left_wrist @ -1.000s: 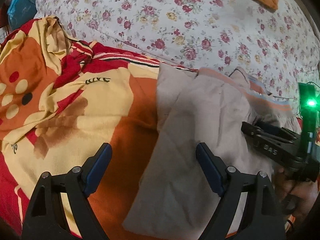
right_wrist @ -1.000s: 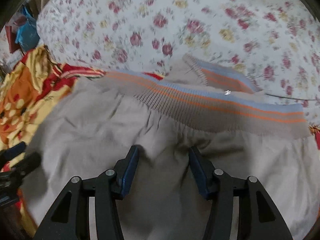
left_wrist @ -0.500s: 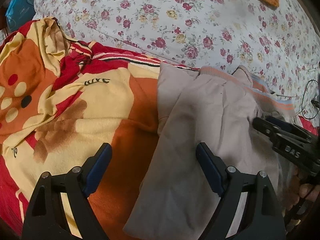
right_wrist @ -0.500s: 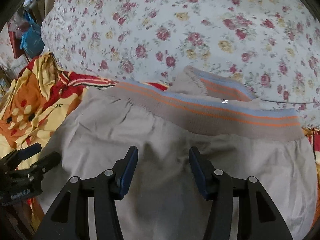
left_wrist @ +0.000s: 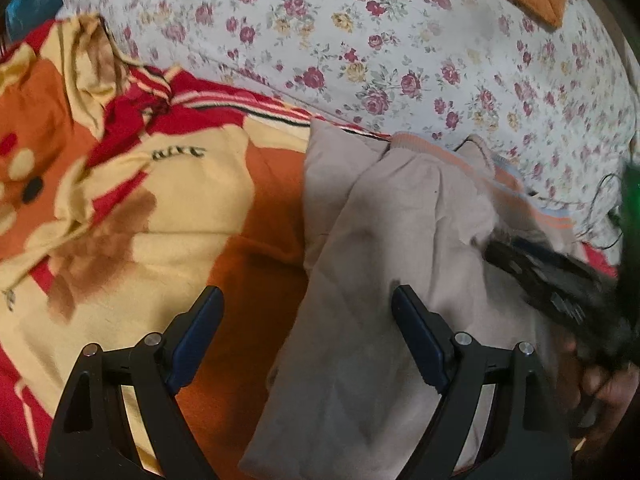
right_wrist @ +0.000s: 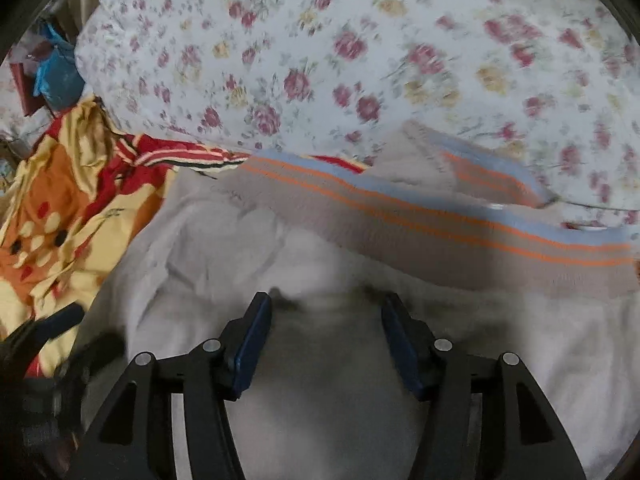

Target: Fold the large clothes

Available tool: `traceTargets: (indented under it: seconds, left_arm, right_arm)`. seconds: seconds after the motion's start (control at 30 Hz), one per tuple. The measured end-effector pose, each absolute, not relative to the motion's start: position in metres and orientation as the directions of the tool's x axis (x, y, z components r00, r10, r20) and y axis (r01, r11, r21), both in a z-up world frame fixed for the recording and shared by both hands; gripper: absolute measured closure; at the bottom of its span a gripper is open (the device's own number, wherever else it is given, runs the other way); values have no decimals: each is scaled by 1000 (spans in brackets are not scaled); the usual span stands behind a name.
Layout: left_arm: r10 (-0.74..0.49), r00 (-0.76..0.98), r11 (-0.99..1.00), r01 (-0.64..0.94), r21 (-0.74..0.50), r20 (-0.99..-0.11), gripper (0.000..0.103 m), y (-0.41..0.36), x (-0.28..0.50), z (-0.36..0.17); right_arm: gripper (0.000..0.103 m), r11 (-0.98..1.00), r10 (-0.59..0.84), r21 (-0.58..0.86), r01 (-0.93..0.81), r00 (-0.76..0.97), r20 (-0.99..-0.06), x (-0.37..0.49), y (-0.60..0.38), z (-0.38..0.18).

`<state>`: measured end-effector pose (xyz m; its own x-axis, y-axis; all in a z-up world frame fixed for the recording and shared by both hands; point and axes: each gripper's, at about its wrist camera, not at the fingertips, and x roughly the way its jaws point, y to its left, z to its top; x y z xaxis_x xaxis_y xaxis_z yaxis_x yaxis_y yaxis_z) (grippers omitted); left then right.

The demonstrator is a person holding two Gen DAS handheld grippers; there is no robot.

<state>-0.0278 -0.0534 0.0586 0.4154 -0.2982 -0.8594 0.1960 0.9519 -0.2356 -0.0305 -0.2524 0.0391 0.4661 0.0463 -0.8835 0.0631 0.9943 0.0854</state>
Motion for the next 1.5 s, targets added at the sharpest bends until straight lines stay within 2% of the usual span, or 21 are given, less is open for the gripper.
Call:
traceTargets:
  seconds: [0.2,0.3,0.4,0.5,0.67,0.73,0.8,0.87,0.93,0.97,1.2,1.4,1.5]
  left_arm:
    - [-372,391,928,167,-332,-842,15,-48,-21,52]
    - [-424,356,906,174,-387,-833,15,-54,-18,44]
    - [-482,347,876,193,-442,-805,16,-57,-19,45]
    - [-576,283,818,204,-538,-767,29,-60,-20,43]
    - [-568,278,823,232,-519,-775,29,-68,-21,38]
    - [-573,283,819,225,-527,-769,21,-72,-19,38]
    - [-567,285,823,229,-520,-773,21,-77,-16,37]
    - [-561,281,826,245,-507,-779,21,-81,-17,38]
    - [-573,270,818,251,-518,-773,21,-80,-17,40]
    - [-586,262,809,251,-532,-767,21,-79,-18,41]
    - [-591,256,804,251,-538,-765,21,-78,-19,40]
    - [-564,269,821,282,-496,-781,19,-84,-22,38]
    - [-566,267,820,285,-497,-780,18,-85,-22,38]
  right_arm:
    - [38,997,-6,29,66,479,-878,-109,-296,64]
    - [34,992,-55,5,126,469,-881,-139,-326,68]
    - [34,982,-12,79,170,480,-877,-166,-351,66]
    - [33,969,40,163,187,528,-849,-177,-361,65]
    - [32,959,94,226,170,563,-821,-171,-365,65]
    - [32,953,116,254,165,576,-810,-170,-367,66]
    - [32,945,133,278,170,577,-806,-169,-371,66]
    - [35,948,122,267,172,580,-805,-166,-372,64]
    - [53,959,85,224,174,577,-813,-162,-371,63]
    - [55,959,82,222,175,579,-811,-161,-371,63]
    - [53,938,140,306,161,634,-761,-161,-376,72]
    - [54,937,216,342,68,657,-722,-157,-359,78]
    - [59,933,255,357,54,601,-757,-150,-349,55]
